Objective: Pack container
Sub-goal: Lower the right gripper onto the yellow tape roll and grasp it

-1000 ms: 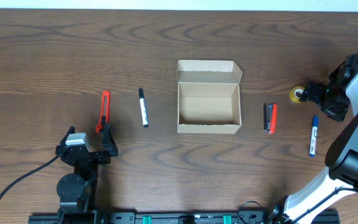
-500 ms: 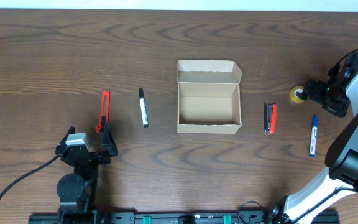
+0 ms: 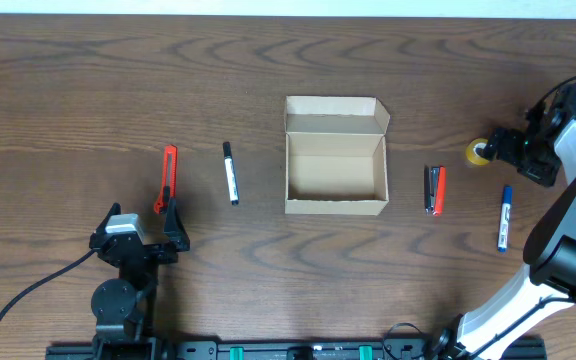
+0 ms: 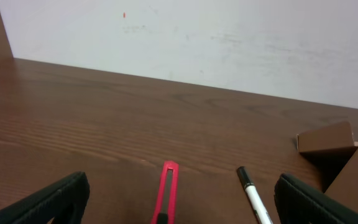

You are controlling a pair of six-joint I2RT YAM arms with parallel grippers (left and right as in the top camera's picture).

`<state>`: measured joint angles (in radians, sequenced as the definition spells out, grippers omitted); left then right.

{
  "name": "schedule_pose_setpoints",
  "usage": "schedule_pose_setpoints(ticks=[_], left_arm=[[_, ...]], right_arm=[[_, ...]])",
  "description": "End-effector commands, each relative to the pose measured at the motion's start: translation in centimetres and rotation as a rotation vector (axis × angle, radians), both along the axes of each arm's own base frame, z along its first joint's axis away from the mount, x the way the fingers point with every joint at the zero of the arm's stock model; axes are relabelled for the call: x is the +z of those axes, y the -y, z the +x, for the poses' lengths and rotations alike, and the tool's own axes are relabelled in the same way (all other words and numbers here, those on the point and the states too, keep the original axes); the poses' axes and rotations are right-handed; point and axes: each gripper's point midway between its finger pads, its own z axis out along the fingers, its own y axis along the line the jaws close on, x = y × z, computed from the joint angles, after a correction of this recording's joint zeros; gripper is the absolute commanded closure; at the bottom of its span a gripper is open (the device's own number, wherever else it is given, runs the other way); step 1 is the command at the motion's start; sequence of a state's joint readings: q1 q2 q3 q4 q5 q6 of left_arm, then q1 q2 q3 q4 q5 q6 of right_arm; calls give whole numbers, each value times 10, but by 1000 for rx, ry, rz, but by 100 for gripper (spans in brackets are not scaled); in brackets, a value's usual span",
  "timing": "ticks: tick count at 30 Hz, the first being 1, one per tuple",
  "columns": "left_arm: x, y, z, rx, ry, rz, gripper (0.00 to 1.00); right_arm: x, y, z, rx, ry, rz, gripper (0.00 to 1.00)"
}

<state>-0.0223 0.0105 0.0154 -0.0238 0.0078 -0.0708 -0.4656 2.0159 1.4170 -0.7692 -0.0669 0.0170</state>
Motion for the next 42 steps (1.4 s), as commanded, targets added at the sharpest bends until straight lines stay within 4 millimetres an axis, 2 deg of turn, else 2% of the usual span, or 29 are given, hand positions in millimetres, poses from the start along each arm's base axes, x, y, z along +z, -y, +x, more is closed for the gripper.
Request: schedule_pose_setpoints(ticks=[1, 8, 31, 42], left_arm=[[-17, -3, -2, 14, -59, 14, 5], [-17, -3, -2, 14, -59, 14, 5], [-17, -3, -2, 14, -59, 14, 5], [-17, -3, -2, 14, -59, 14, 4]], right_arm=[[-9, 2, 1, 14, -18, -5, 1], [-2, 8, 10, 18, 11, -23, 1], [1, 16, 22, 13, 65, -50, 1], [-32, 12, 15, 15, -5, -10, 1]])
